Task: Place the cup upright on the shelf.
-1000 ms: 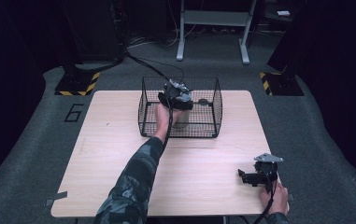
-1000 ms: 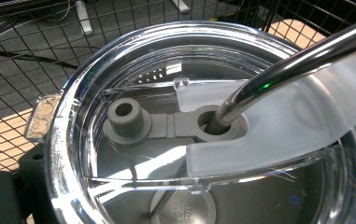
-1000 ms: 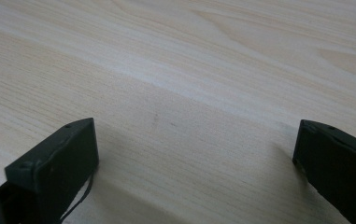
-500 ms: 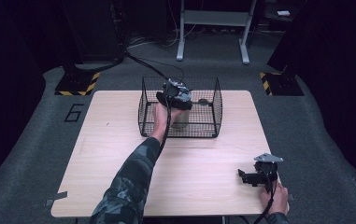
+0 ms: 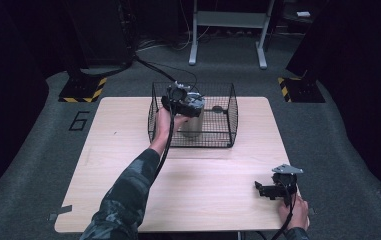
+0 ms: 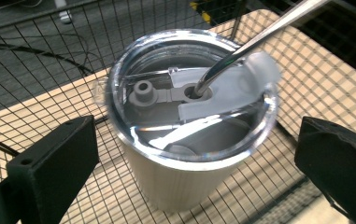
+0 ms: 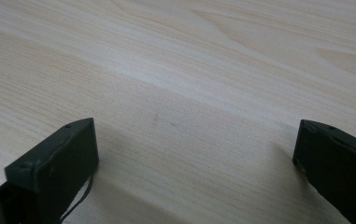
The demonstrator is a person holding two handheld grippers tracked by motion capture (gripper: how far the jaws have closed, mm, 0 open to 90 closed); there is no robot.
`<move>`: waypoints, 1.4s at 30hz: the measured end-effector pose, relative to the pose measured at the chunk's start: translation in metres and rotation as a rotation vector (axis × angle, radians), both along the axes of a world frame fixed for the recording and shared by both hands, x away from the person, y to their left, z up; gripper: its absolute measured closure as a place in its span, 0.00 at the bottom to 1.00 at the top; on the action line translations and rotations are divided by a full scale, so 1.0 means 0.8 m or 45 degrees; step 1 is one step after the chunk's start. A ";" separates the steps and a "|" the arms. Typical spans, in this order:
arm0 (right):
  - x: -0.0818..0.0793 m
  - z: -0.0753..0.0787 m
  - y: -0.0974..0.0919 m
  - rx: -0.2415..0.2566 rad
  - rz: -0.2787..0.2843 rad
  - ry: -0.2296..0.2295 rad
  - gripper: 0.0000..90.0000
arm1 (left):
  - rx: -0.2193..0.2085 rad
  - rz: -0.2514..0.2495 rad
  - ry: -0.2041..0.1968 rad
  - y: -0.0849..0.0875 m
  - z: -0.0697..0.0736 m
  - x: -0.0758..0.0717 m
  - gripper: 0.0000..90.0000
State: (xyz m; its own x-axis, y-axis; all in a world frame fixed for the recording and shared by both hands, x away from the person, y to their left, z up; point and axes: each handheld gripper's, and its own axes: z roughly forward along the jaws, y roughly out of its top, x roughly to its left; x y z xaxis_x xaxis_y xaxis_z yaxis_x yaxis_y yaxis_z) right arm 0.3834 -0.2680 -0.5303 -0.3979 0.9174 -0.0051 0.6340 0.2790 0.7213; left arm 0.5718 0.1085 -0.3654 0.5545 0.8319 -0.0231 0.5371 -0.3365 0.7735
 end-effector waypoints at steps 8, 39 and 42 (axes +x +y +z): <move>0.000 0.000 0.000 -0.001 0.003 -0.001 0.00 | -0.019 -0.068 -0.030 0.034 0.034 -0.049 0.00; 0.000 0.000 0.000 -0.001 0.000 -0.003 0.00 | 0.109 0.141 -0.005 0.251 -0.059 -0.235 0.00; 0.000 0.000 0.000 -0.003 -0.001 0.007 0.00 | 0.102 0.215 0.044 0.275 -0.096 -0.246 0.00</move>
State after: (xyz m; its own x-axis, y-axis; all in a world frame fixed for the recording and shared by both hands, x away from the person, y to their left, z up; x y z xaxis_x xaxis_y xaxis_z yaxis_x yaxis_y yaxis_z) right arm 0.3835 -0.2677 -0.5300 -0.3973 0.9177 -0.0051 0.6379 0.2802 0.7173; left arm 0.3752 0.3283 -0.4419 0.4070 0.9129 0.0302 0.6170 -0.2991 0.7279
